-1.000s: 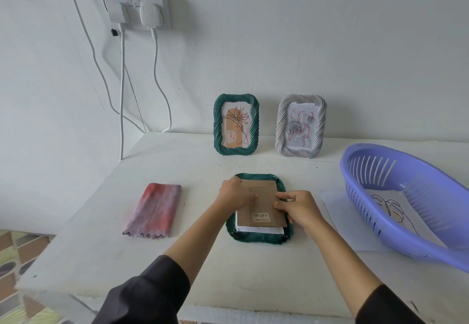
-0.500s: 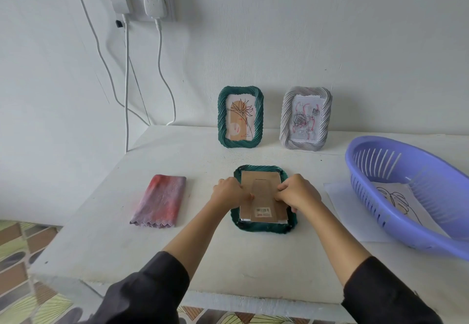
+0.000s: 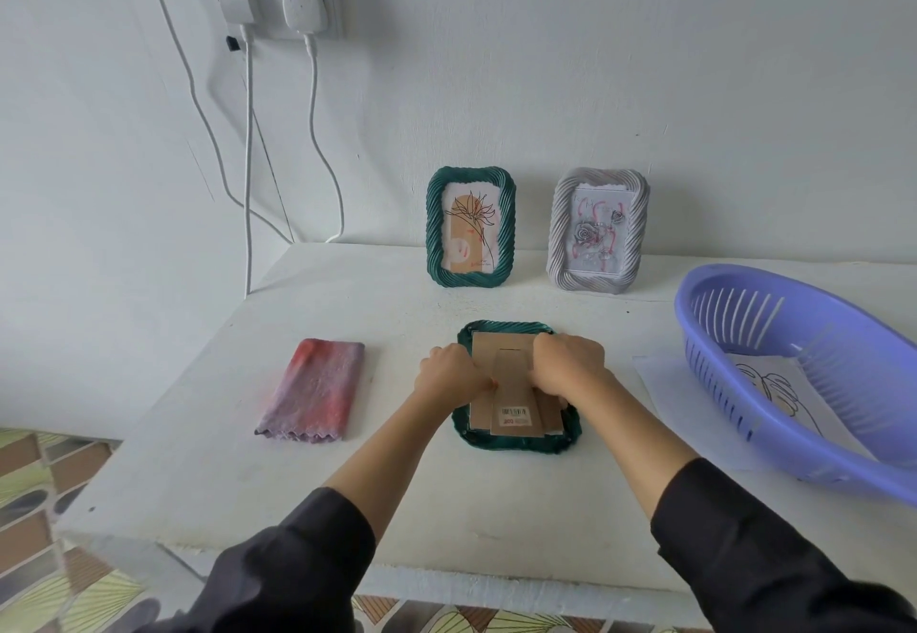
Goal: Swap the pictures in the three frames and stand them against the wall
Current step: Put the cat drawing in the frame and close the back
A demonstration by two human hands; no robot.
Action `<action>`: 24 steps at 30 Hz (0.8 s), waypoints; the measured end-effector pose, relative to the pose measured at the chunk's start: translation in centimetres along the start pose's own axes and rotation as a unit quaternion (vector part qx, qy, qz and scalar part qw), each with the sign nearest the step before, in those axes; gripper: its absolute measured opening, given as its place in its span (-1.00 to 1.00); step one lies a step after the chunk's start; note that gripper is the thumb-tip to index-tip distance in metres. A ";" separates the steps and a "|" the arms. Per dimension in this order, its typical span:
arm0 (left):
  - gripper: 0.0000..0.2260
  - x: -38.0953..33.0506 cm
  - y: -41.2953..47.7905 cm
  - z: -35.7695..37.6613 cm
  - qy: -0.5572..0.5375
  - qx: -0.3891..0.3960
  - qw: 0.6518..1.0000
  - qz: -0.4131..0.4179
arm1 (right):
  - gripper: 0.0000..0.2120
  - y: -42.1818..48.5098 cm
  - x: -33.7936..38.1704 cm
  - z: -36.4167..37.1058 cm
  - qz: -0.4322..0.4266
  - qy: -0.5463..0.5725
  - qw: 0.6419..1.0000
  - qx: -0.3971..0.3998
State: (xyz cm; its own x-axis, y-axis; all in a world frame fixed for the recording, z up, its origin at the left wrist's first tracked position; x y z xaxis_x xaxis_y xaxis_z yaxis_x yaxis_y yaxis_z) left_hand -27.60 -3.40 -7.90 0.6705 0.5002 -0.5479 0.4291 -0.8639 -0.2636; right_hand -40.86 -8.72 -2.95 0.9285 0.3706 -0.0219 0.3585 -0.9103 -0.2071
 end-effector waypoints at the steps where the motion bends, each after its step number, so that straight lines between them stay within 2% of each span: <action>1: -0.58 0.1 0.1 0.0 -0.002 0.000 1.000 0.001 | -0.75 -0.1 0.0 -0.1 -0.001 -0.007 1.000 -0.001; 7: -0.60 -0.1 -0.2 -0.2 -0.009 0.004 1.000 0.016 | -0.76 -0.3 0.1 -0.3 -0.010 -0.017 1.000 -0.011; 12: -0.87 -0.4 -1.2 -1.0 -0.027 0.011 0.998 0.052 | -0.76 -0.6 -1.0 0.7 -0.001 0.058 0.998 0.006; 16: -0.73 -1.0 -2.6 -2.4 -0.028 -0.009 0.994 0.108 | -0.75 -1.7 -3.1 1.3 0.009 0.185 0.983 -0.012; 20: -0.81 -1.1 -3.7 -1.7 -0.008 0.049 0.985 0.166 | -0.85 -3.8 -4.1 1.9 -0.021 0.266 0.964 -0.007; 24: -0.80 -1.2 -4.8 -1.0 0.036 0.061 0.972 0.224 | -0.78 -5.2 -3.8 2.6 -0.050 0.286 0.957 -0.007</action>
State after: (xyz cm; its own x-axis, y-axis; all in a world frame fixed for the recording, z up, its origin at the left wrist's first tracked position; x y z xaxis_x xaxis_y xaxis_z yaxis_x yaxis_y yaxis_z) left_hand -29.81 0.23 -5.16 0.8159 0.0711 -0.5738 0.0127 -0.9944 -0.1052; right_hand -46.52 -4.95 -4.31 0.7895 0.2976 0.5368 0.4449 -0.8800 -0.1664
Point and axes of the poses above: each hand's wrist, its own y-axis towards the middle knuckle, its own z-axis out of the palm, x = y × z, the point moved 9 cm from there along y, towards the middle knuckle, and after that the axes turned 2 degrees about z, right-handed, at the moved point
